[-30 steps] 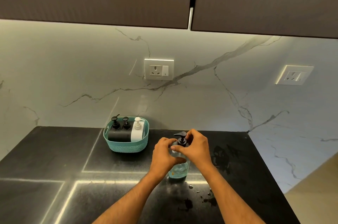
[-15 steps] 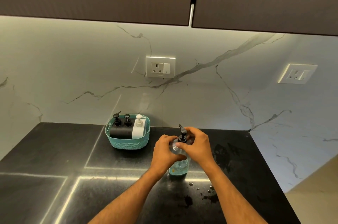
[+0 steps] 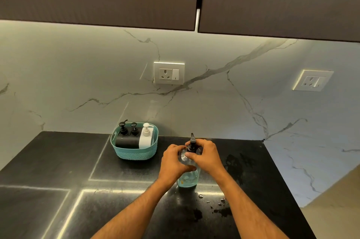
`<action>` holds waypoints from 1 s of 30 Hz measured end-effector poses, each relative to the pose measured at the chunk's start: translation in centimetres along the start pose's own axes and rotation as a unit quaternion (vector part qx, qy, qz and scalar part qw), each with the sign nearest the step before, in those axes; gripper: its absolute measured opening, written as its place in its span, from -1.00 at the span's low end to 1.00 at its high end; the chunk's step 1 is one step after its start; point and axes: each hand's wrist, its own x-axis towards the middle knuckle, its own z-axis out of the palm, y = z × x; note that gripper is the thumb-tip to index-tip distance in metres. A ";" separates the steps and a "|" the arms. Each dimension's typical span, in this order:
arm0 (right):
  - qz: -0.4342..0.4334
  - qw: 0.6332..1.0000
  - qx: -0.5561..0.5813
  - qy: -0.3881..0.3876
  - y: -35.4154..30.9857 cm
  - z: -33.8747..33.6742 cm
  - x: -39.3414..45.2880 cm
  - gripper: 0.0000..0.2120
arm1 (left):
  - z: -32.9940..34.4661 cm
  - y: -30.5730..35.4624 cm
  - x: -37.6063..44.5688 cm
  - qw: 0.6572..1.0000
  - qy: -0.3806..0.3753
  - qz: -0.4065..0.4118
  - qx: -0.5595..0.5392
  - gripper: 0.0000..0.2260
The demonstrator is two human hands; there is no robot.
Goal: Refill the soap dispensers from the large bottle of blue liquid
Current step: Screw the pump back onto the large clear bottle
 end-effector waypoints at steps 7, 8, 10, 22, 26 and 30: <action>-0.005 1.000 0.027 0.006 -0.1 0.2 0.0 -0.70 | 0.0 0.0 -0.1 1.000 0.000 -0.006 0.004 -0.38; -0.009 0.999 0.049 -0.005 -0.1 0.0 0.0 -0.70 | 0.0 0.0 -0.1 1.000 -0.002 -0.007 0.004 -0.37; -0.010 0.993 0.112 -0.020 -0.2 -0.5 -0.1 -0.69 | -0.1 0.0 0.0 1.000 0.000 -0.008 0.003 -0.40; 0.038 0.950 0.308 -0.049 -0.6 -1.6 -0.1 -0.75 | 0.0 0.1 0.5 1.000 -0.004 -0.010 0.027 -0.36; 0.050 0.937 0.344 -0.045 -0.2 -2.0 0.1 -0.77 | 0.2 0.5 0.7 0.999 0.002 -0.009 0.032 -0.36; 0.058 0.928 0.366 -0.034 -0.1 -2.9 0.5 -0.70 | 0.7 1.5 1.3 0.999 0.008 -0.005 0.033 -0.36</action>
